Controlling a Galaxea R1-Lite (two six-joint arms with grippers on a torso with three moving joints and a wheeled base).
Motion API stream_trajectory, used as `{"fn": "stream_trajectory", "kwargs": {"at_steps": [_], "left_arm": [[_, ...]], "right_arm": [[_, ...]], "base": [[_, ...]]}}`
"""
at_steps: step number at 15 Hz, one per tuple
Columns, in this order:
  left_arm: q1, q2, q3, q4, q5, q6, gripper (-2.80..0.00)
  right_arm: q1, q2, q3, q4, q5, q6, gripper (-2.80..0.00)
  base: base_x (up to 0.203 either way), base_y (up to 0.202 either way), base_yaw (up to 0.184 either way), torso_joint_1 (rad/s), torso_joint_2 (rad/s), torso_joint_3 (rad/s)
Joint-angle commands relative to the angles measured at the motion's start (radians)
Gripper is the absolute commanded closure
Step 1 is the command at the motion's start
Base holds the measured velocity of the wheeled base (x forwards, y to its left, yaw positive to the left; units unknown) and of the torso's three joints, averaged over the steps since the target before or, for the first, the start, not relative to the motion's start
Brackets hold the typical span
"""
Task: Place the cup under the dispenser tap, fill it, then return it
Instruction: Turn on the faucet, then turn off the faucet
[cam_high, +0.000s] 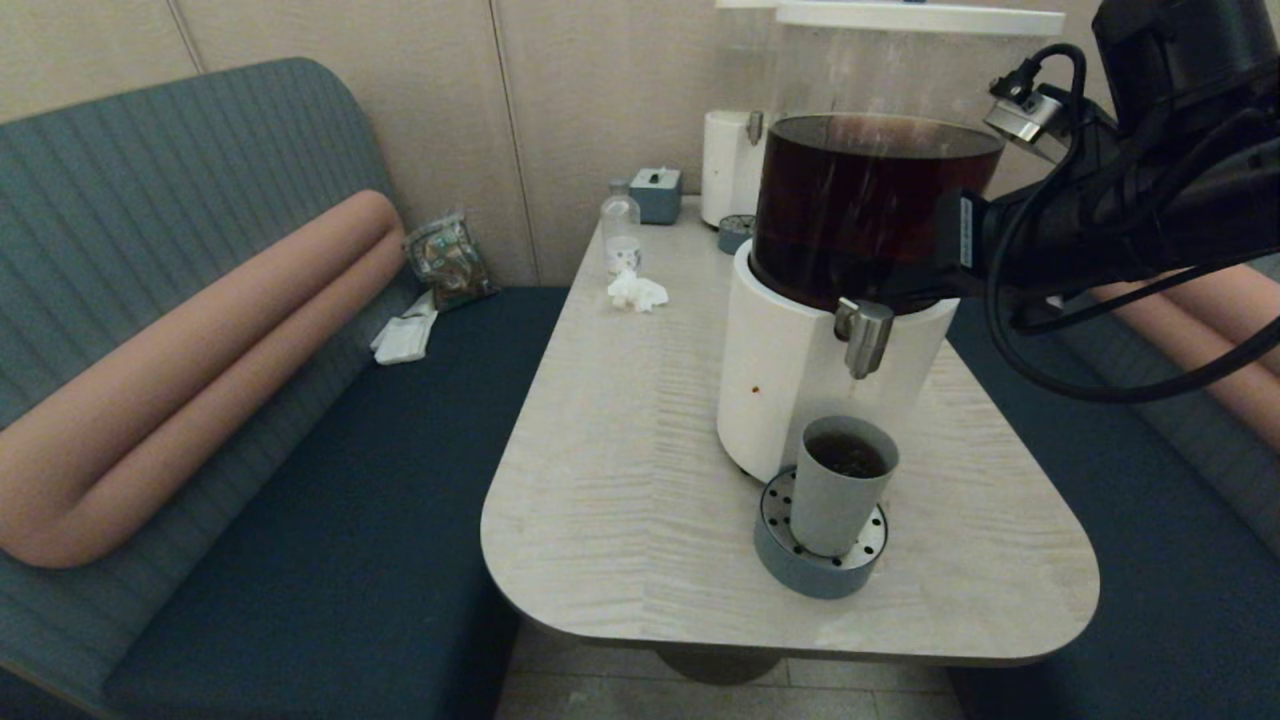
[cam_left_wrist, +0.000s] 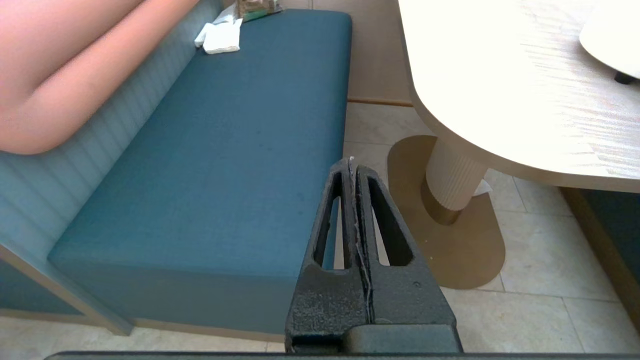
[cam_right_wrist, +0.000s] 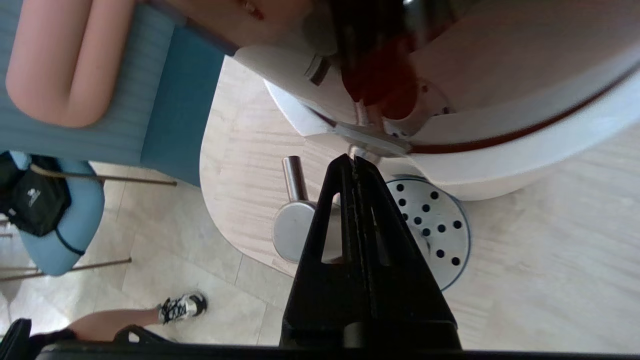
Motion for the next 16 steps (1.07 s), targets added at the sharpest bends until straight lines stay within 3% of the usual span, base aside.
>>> {"fn": "stream_trajectory", "kwargs": {"at_steps": [1, 5, 9, 16], "left_arm": [[0.0, 0.001, 0.0, -0.001, 0.001, -0.001, 0.0], [0.0, 0.001, 0.001, -0.001, 0.001, -0.001, 0.0], [0.0, 0.001, -0.001, -0.001, 0.001, -0.001, 0.0], [0.0, 0.001, -0.001, -0.001, 0.001, -0.001, 0.0]], "right_arm": [[-0.011, -0.024, 0.01, 0.001, -0.009, 0.004, 0.0], [-0.01, -0.106, 0.073, 0.001, -0.04, 0.002, 0.0], [0.072, -0.185, 0.108, 0.0, -0.265, -0.001, 0.0], [0.392, -0.468, 0.317, -0.152, -0.449, -0.01, 0.0]], "base": [[0.0, 0.0, 0.0, 0.0, 0.0, 0.0], [0.0, 0.0, 0.0, 0.0, 0.0, 0.0], [0.0, 0.0, 0.0, 0.0, 0.0, 0.0], [0.0, 0.0, 0.0, 0.0, 0.0, 0.0]]}}
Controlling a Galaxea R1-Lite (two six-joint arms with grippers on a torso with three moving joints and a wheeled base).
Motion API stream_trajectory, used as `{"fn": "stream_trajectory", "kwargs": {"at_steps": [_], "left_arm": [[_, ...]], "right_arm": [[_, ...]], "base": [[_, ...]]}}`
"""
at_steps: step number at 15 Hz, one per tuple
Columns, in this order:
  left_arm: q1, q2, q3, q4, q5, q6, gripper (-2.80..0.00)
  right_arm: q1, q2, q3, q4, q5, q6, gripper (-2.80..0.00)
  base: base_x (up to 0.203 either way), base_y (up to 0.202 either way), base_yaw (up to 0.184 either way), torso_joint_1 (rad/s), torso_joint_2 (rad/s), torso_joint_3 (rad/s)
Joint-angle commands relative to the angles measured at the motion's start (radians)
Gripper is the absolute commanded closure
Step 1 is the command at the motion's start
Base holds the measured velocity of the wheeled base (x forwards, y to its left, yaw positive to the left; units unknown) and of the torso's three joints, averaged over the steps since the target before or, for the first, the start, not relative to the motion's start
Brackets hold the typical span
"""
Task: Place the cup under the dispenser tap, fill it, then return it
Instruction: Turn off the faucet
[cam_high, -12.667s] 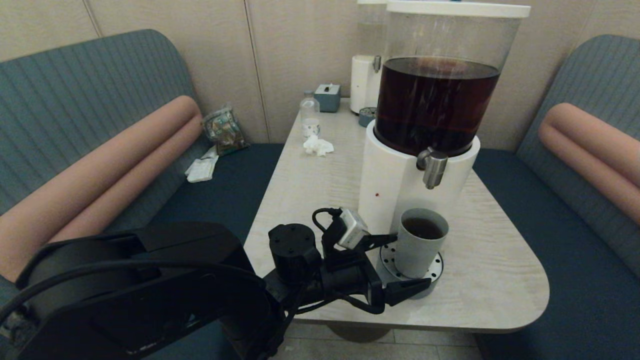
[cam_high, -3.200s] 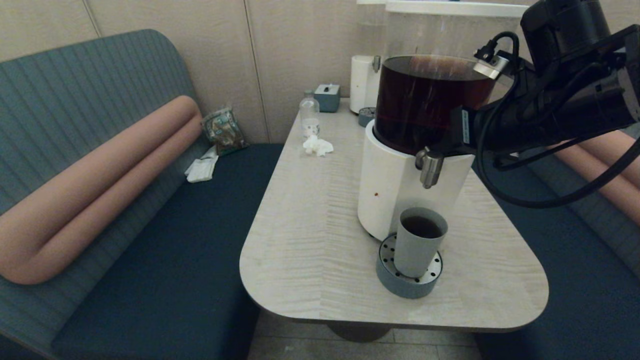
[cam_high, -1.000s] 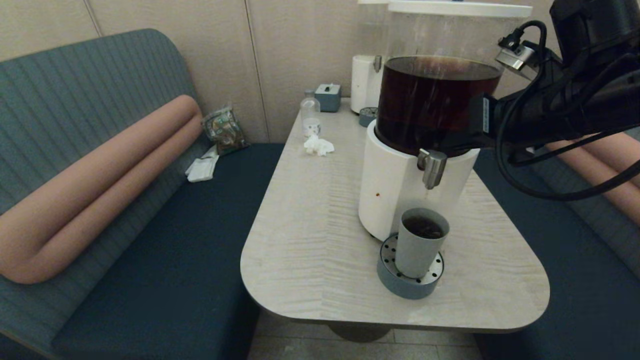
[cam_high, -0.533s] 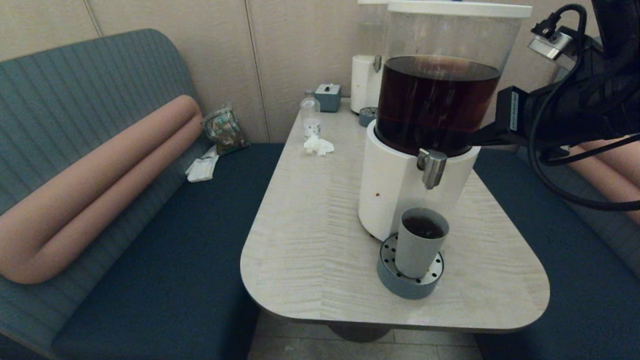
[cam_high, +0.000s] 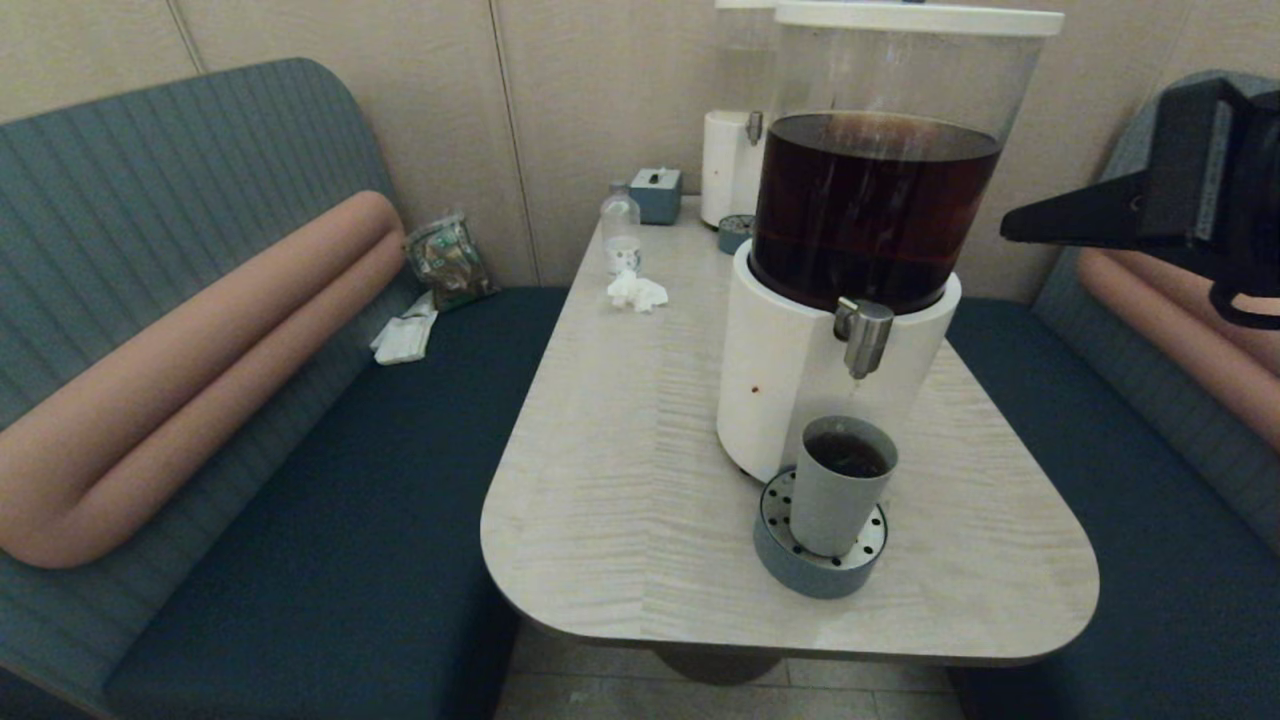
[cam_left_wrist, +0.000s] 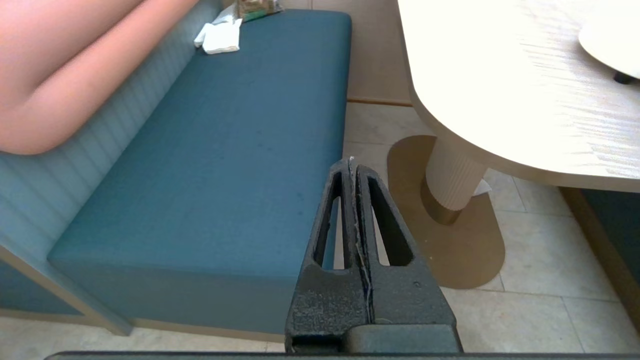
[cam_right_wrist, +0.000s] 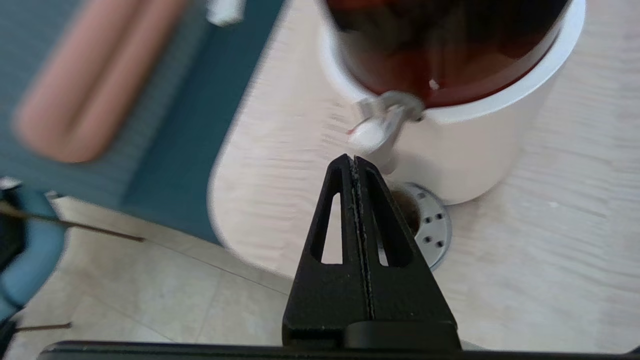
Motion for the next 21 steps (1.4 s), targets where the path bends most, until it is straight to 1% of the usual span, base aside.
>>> {"fn": "stream_trajectory", "kwargs": {"at_steps": [1, 3, 4, 5, 8, 10, 12, 14, 17, 19, 20, 21], "left_arm": [[0.0, 0.001, 0.0, -0.001, 0.001, 0.0, 0.0], [0.0, 0.001, 0.001, -0.001, 0.001, 0.0, 0.0], [0.0, 0.001, 0.001, -0.001, 0.001, 0.0, 0.0], [0.0, 0.001, 0.0, -0.001, 0.001, 0.0, 0.0], [0.0, 0.001, 0.0, -0.001, 0.001, 0.0, 0.0], [0.0, 0.001, 0.0, -0.001, 0.001, 0.0, 0.0], [0.0, 0.001, 0.001, -0.001, 0.001, 0.0, 0.0], [0.0, 0.001, 0.0, -0.001, 0.001, 0.0, 0.0], [0.0, 0.001, 0.001, -0.001, 0.001, 0.0, 0.0], [0.0, 0.001, 0.0, -0.001, 0.001, 0.0, 0.0], [0.0, 0.001, 0.001, -0.001, 0.001, 0.0, 0.0], [0.0, 0.001, 0.001, -0.001, 0.001, 0.0, 0.0]], "right_arm": [[0.086, -0.15, 0.127, -0.109, -0.056, -0.024, 0.0], [0.092, -0.241, 0.283, -0.282, -0.132, -0.148, 0.0], [0.076, -0.284, 0.344, -0.358, -0.156, -0.208, 0.0], [0.044, -0.335, 0.41, -0.409, -0.17, -0.24, 0.0], [-0.053, -0.488, 0.526, -0.463, -0.182, -0.281, 0.0], [-0.142, -0.578, 0.559, -0.468, -0.177, -0.294, 0.0], [-0.203, -0.639, 0.576, -0.468, -0.16, -0.294, 0.0], [-0.216, -0.612, 0.525, -0.466, -0.128, -0.295, 0.0], [-0.21, -0.432, 0.378, -0.454, -0.123, -0.294, 0.0], [-0.185, -0.261, 0.236, -0.397, -0.122, -0.292, 0.0], [-0.162, -0.161, 0.141, -0.346, -0.122, -0.285, 0.0], [-0.138, -0.063, 0.017, -0.276, -0.12, -0.267, 0.0]], "base": [[0.0, 0.0, 0.0, 0.0, 0.0, 0.0], [0.0, 0.0, 0.0, 0.0, 0.0, 0.0], [0.0, 0.0, 0.0, 0.0, 0.0, 0.0], [0.0, 0.0, 0.0, 0.0, 0.0, 0.0], [0.0, 0.0, 0.0, 0.0, 0.0, 0.0], [0.0, 0.0, 0.0, 0.0, 0.0, 0.0], [0.0, 0.0, 0.0, 0.0, 0.0, 0.0], [0.0, 0.0, 0.0, 0.0, 0.0, 0.0], [0.0, 0.0, 0.0, 0.0, 0.0, 0.0], [0.0, 0.0, 0.0, 0.0, 0.0, 0.0], [0.0, 0.0, 0.0, 0.0, 0.0, 0.0], [0.0, 0.0, 0.0, 0.0, 0.0, 0.0]]}}
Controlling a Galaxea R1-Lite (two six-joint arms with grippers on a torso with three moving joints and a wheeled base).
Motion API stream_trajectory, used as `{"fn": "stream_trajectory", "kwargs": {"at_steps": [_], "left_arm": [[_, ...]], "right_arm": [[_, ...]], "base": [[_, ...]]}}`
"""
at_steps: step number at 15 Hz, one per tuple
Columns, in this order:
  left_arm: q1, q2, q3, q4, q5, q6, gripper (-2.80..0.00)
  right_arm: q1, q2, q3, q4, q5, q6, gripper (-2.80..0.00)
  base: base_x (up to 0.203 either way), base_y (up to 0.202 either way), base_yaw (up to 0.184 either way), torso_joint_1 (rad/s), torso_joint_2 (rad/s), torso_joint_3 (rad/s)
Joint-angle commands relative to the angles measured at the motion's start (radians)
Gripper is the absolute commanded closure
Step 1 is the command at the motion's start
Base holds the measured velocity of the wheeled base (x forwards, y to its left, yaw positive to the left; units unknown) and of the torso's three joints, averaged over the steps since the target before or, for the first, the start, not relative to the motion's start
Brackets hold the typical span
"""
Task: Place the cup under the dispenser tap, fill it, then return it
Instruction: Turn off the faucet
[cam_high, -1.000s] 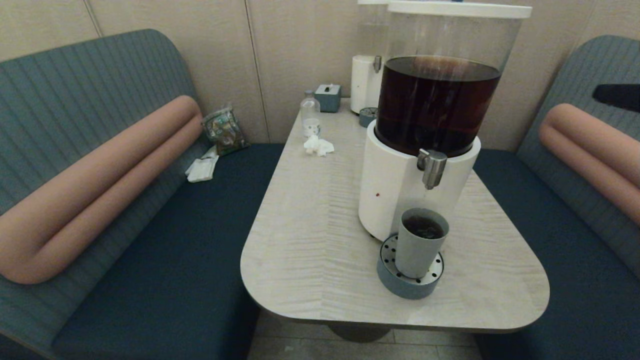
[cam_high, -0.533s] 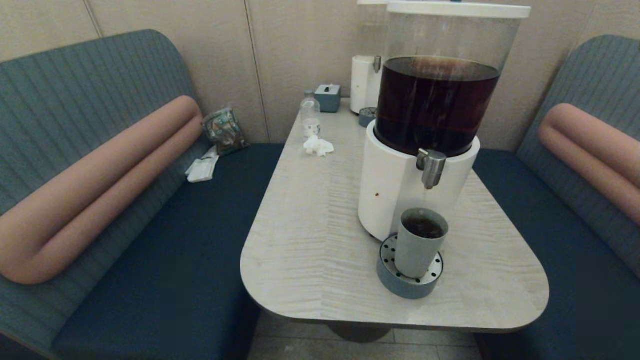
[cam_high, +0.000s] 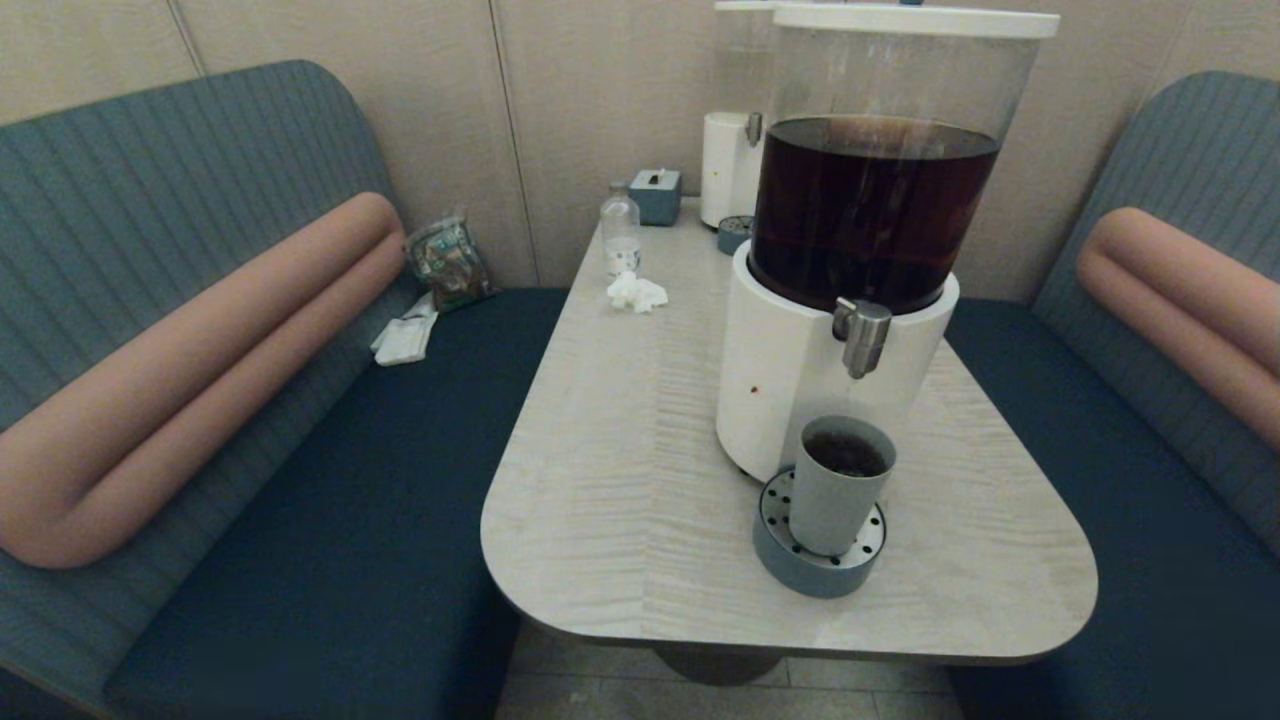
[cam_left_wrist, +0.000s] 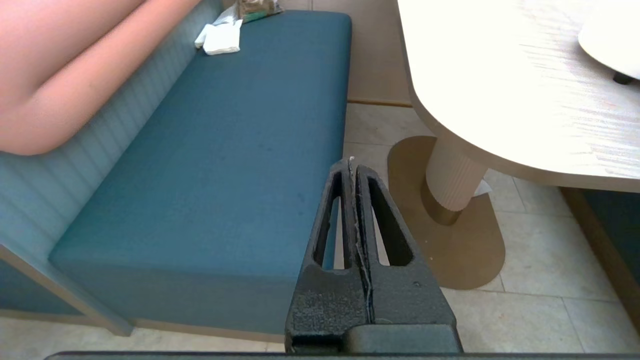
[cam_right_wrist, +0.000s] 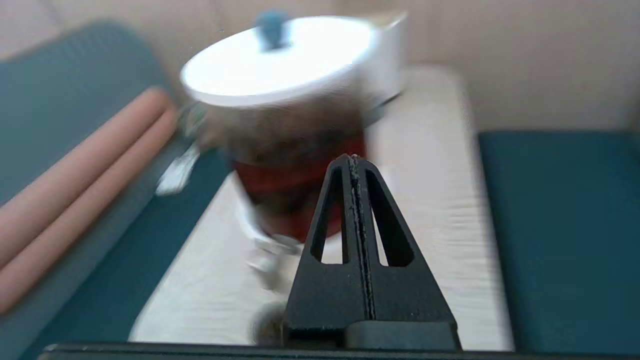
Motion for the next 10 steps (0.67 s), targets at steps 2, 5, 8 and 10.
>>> {"fn": "stream_trajectory", "kwargs": {"at_steps": [2, 5, 8, 10], "left_arm": [[0.0, 0.001, 0.0, 0.0, 0.0, -0.001, 0.0], [0.0, 0.001, 0.001, 0.0, 0.0, -0.001, 0.0], [0.0, 0.001, 0.001, 0.0, 0.0, -0.001, 0.0], [0.0, 0.001, 0.0, 0.0, 0.0, -0.001, 0.0]], "right_arm": [[0.073, 0.391, -0.397, 0.258, 0.012, 0.065, 0.0], [0.158, 0.557, -0.575, 0.517, 0.083, 0.16, 0.0], [0.189, 0.589, -0.55, 0.645, 0.195, 0.274, 0.0], [0.189, 0.591, -0.549, 0.645, 0.195, 0.28, 0.0]], "base": [[0.0, 0.0, 0.0, 0.0, 0.0, 0.0], [0.0, 0.0, 0.0, 0.0, 0.0, 0.0], [0.0, 0.0, 0.0, 0.0, 0.0, 0.0], [0.0, 0.0, 0.0, 0.0, 0.0, 0.0]]}}
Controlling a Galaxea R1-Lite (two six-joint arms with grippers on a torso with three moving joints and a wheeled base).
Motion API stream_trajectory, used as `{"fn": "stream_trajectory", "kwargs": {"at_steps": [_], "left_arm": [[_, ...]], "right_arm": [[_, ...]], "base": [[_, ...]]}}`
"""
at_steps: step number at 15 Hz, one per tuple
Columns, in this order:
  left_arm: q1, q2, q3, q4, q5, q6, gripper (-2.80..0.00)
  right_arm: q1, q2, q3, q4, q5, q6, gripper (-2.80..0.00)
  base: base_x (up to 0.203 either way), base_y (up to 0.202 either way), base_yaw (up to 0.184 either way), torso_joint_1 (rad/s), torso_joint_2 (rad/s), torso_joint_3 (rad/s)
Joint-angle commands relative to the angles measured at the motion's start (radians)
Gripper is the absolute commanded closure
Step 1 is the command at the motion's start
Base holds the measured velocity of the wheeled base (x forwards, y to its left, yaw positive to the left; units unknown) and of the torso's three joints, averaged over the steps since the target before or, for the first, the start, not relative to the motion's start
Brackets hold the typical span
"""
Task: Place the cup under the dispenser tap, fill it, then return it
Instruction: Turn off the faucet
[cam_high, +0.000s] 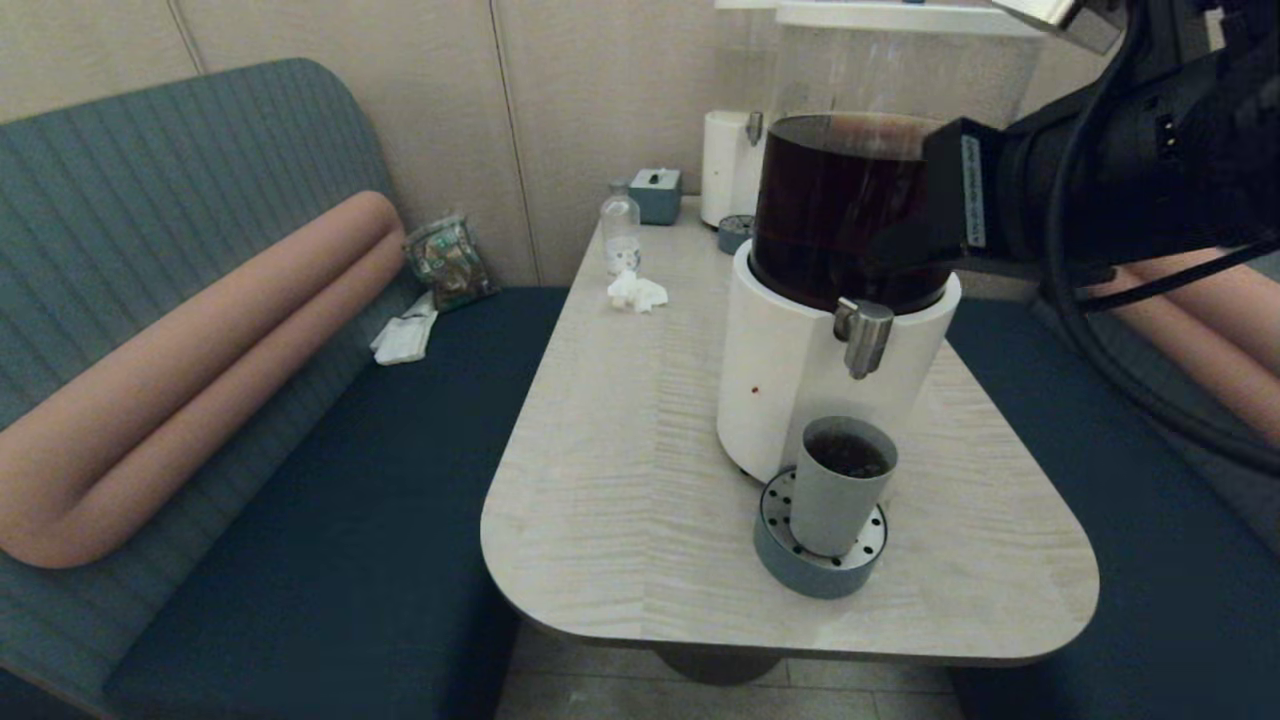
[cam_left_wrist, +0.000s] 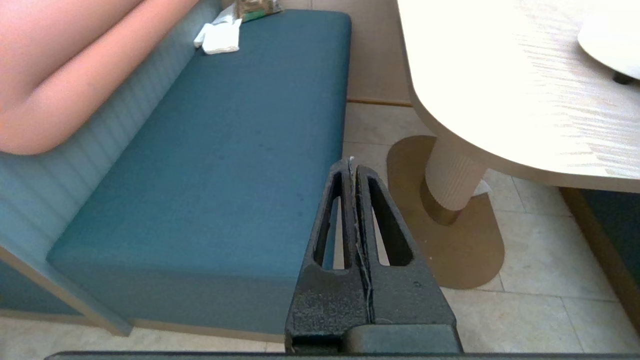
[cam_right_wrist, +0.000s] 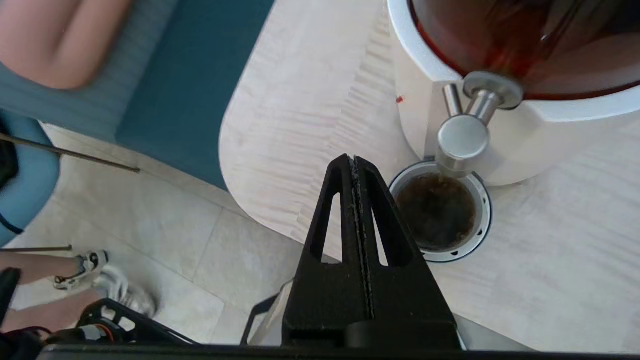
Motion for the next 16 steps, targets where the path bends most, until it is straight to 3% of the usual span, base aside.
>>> {"fn": "stream_trajectory", "kwargs": {"at_steps": [1, 7, 11, 16], "left_arm": [[-0.001, 0.001, 0.0, -0.001, 0.001, -0.001, 0.0], [-0.001, 0.001, 0.0, -0.001, 0.001, -0.001, 0.0], [-0.001, 0.001, 0.0, -0.001, 0.001, -0.001, 0.0], [-0.001, 0.001, 0.001, -0.001, 0.001, -0.001, 0.0]], "right_arm": [[0.004, 0.028, 0.002, 0.005, -0.003, 0.004, 0.0], [-0.005, 0.076, 0.003, -0.003, -0.019, 0.004, 0.0], [-0.01, 0.106, 0.003, -0.04, -0.09, -0.011, 0.0], [-0.035, 0.126, 0.003, -0.047, -0.113, -0.013, 0.0]], "base": [[0.0, 0.0, 0.0, 0.0, 0.0, 0.0], [0.0, 0.0, 0.0, 0.0, 0.0, 0.0], [0.0, 0.0, 0.0, 0.0, 0.0, 0.0], [0.0, 0.0, 0.0, 0.0, 0.0, 0.0]]}}
